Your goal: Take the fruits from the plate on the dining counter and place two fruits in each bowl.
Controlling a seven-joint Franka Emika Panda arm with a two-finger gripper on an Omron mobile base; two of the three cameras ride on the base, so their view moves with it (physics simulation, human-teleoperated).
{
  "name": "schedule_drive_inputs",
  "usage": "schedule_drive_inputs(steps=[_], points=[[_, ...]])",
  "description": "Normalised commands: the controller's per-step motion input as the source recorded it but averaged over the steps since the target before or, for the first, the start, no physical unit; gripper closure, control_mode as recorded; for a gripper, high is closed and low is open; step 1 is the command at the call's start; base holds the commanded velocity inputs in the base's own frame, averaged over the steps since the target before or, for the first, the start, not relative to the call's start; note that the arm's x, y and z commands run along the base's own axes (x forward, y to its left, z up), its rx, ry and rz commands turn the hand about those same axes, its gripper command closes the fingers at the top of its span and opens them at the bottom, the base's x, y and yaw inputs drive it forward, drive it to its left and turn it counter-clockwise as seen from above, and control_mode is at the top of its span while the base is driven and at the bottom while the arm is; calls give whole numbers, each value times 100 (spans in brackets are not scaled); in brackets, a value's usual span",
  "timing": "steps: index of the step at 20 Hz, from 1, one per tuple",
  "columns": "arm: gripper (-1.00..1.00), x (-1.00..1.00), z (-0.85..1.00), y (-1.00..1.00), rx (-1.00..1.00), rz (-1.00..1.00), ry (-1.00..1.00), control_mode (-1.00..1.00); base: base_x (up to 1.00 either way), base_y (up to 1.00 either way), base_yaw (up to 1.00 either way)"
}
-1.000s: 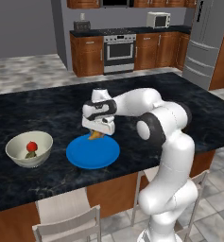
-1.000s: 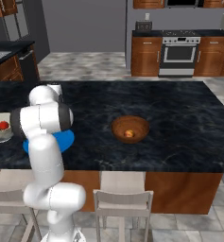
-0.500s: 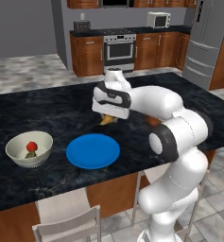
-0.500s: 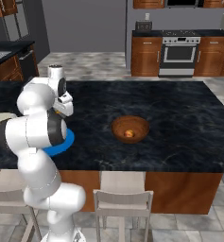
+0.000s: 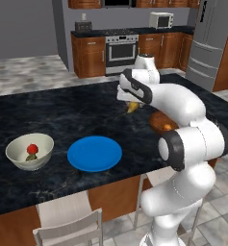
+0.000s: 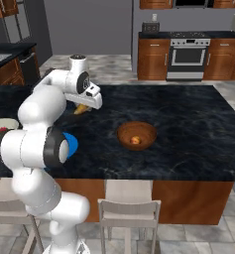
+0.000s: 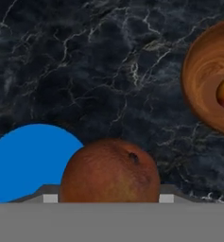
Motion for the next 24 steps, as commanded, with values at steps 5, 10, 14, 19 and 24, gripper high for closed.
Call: schedule_drive_inputs(steps=[5,10,14,19,24], points=[[100,0,-1,-100,0,36,-23,-100,0,0,0],[100,11,-17,-100,0,31,-1,-100,0,0,0],[100,33,-15,-67,-3,15,19,-100,0,0,0],[100,92,-14,-1,-8,1,47,-100,0,0,0],[100,64,-11,-2,-4,0,30,-100,0,0,0]])
